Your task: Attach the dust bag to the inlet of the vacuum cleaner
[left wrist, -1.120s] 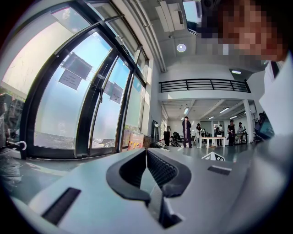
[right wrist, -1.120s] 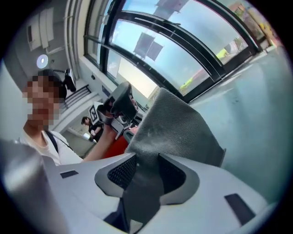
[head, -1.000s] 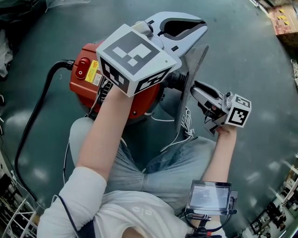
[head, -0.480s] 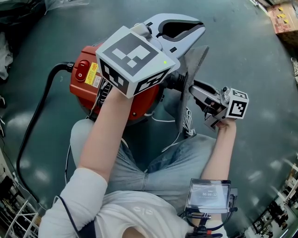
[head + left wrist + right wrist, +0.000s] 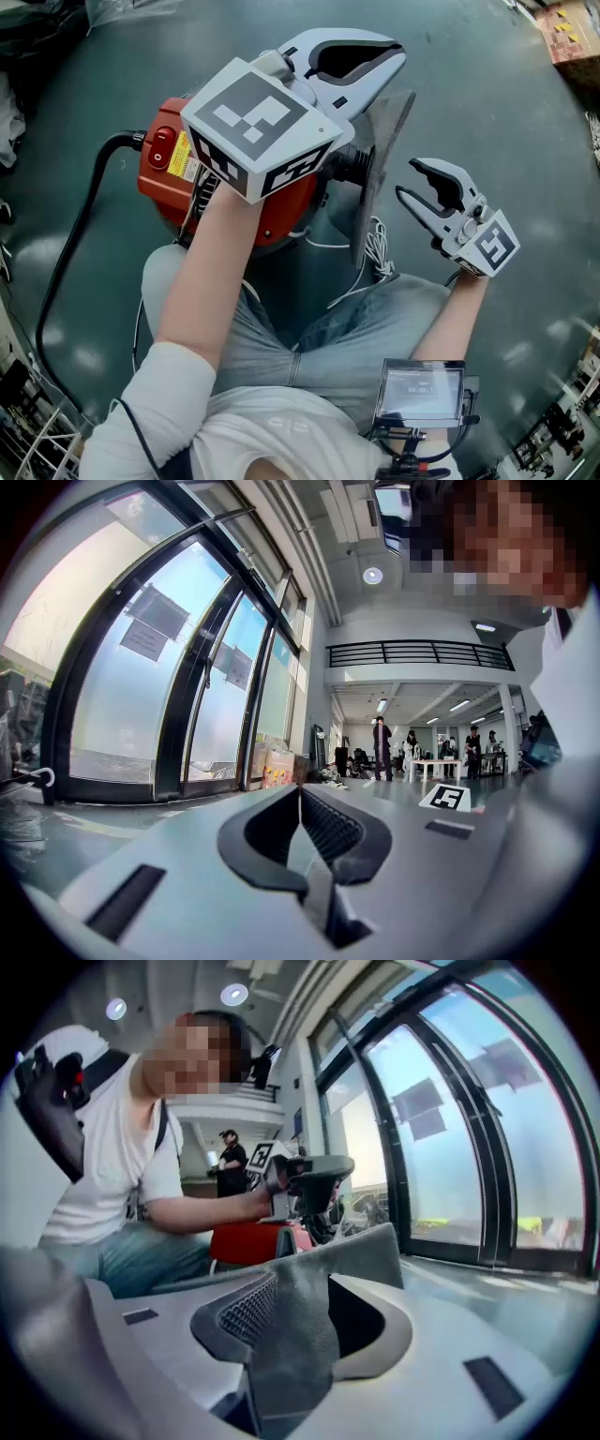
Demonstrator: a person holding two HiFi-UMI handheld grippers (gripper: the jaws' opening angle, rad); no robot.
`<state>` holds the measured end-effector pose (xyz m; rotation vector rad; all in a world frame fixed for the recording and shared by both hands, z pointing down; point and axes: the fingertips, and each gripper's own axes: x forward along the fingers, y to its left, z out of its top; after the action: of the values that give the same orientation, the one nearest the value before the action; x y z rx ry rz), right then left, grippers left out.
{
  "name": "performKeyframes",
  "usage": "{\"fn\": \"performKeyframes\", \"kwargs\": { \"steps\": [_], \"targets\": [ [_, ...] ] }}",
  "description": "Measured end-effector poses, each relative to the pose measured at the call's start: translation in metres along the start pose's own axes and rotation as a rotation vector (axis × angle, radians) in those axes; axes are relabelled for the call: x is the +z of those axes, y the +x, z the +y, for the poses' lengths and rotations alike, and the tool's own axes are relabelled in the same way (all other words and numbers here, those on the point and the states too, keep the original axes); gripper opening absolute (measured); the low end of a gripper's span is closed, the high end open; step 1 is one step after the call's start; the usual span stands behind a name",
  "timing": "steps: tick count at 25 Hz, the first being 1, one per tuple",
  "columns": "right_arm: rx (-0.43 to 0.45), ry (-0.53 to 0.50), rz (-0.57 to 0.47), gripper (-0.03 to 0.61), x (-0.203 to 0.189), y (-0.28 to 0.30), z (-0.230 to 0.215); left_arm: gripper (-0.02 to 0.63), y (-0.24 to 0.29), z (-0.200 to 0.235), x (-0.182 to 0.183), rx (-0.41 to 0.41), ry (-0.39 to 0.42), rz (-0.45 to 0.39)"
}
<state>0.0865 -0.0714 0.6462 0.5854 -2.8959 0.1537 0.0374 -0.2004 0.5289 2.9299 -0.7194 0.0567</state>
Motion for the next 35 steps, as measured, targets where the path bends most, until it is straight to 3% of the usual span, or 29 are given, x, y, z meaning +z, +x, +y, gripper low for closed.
{"fn": "performKeyframes", "kwargs": {
  "steps": [2,3,4,6,12,26,32,35],
  "targets": [
    [0.011,-0.095,0.106,0.158,-0.014,0.009,0.012,0.017,0.0,0.0,0.0,0.001,0.0,-0.001],
    [0.01,-0.137,0.169,0.274,-0.024,0.012,0.016,0.017,0.0,0.0,0.0,0.001,0.0,-0.001],
    [0.001,-0.172,0.221,0.339,-0.033,0.015,0.017,0.017,0.0,0.0,0.001,0.0,0.0,-0.002],
    [-0.01,-0.208,0.28,0.403,-0.045,0.019,0.02,0.017,0.0,-0.001,0.001,-0.004,0.002,-0.003],
    [0.057,-0.138,0.238,0.4,-0.04,0.037,0.023,0.017,-0.001,-0.001,0.002,-0.004,0.001,-0.005],
    [0.052,-0.143,0.175,0.391,-0.031,0.066,0.026,0.017,0.003,-0.002,-0.006,-0.02,-0.004,0.024],
    [0.037,-0.098,0.143,0.391,-0.029,0.037,0.016,0.016,0.0,0.002,-0.004,-0.002,-0.005,0.01],
    [0.009,-0.142,0.138,0.391,-0.026,0.033,0.01,0.015,0.0,0.002,-0.004,-0.002,-0.004,0.012]
  ]
}}
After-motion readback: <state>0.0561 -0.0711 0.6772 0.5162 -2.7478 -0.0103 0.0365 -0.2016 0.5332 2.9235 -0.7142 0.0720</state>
